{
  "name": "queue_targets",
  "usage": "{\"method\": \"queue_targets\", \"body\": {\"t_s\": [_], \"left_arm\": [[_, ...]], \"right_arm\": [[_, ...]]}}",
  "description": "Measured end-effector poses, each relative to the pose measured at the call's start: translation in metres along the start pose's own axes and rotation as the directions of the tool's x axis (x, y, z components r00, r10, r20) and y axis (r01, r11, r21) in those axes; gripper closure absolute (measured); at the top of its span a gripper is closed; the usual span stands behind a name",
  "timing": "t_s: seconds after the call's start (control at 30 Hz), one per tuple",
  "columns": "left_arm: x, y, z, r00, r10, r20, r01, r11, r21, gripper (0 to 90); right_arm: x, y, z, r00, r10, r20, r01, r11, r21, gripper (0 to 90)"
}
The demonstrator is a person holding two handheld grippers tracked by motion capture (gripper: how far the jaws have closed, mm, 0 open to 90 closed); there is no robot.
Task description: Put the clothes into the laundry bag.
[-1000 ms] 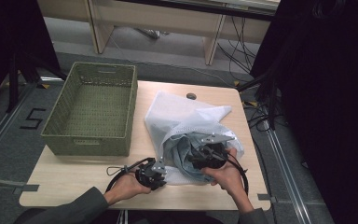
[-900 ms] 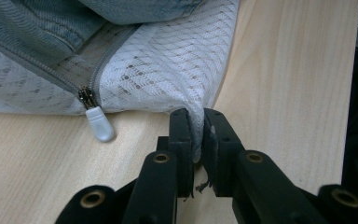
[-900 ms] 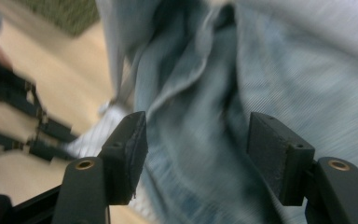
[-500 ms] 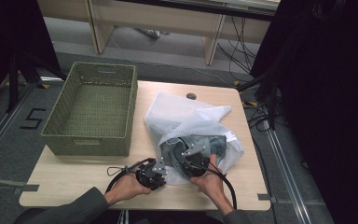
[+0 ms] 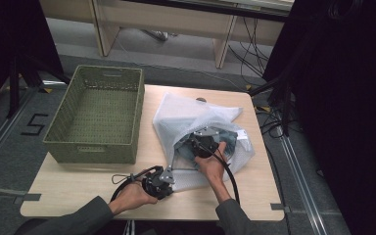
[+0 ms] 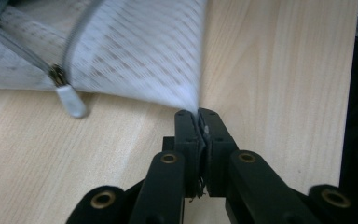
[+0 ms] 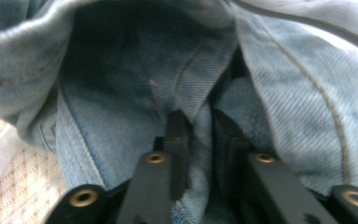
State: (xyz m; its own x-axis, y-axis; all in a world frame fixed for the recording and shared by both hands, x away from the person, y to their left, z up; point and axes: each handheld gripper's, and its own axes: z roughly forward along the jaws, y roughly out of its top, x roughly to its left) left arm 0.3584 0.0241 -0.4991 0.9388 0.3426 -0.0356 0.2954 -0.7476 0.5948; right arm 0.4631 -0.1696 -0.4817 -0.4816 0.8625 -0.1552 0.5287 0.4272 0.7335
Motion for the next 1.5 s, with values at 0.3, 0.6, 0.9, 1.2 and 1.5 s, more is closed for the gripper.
{"method": "queue_targets", "body": {"t_s": [0.3, 0.6, 0.9, 1.2, 1.5], "left_arm": [[0.005, 0.003, -0.008, 0.9992, -0.028, -0.030, 0.027, 0.9989, -0.039, 70.3], [0.016, 0.031, 0.002, 0.9963, -0.059, -0.062, 0.049, 0.9886, -0.142, 36.8], [0.017, 0.054, 0.043, 0.9973, -0.013, -0.072, 0.005, 0.9943, -0.107, 34.0], [0.017, 0.053, 0.046, 0.9952, 0.039, -0.090, -0.047, 0.9950, -0.088, 86.4], [0.009, 0.029, 0.023, 0.9990, 0.017, -0.042, -0.019, 0.9987, -0.047, 88.1]], "right_arm": [[-0.015, -0.004, -0.040, 0.9829, 0.102, -0.154, -0.107, 0.994, -0.027, 48.0], [-0.040, -0.019, -0.075, 0.9580, 0.194, -0.212, -0.200, 0.980, -0.009, 39.7], [-0.045, -0.030, -0.077, 0.9469, 0.215, -0.239, -0.219, 0.976, 0.009, 32.8], [-0.045, -0.030, -0.076, 0.9560, 0.182, -0.230, -0.187, 0.982, 0.000, 31.3], [-0.031, -0.035, -0.084, 0.9672, 0.039, -0.251, -0.035, 0.999, 0.018, 43.2]]}}
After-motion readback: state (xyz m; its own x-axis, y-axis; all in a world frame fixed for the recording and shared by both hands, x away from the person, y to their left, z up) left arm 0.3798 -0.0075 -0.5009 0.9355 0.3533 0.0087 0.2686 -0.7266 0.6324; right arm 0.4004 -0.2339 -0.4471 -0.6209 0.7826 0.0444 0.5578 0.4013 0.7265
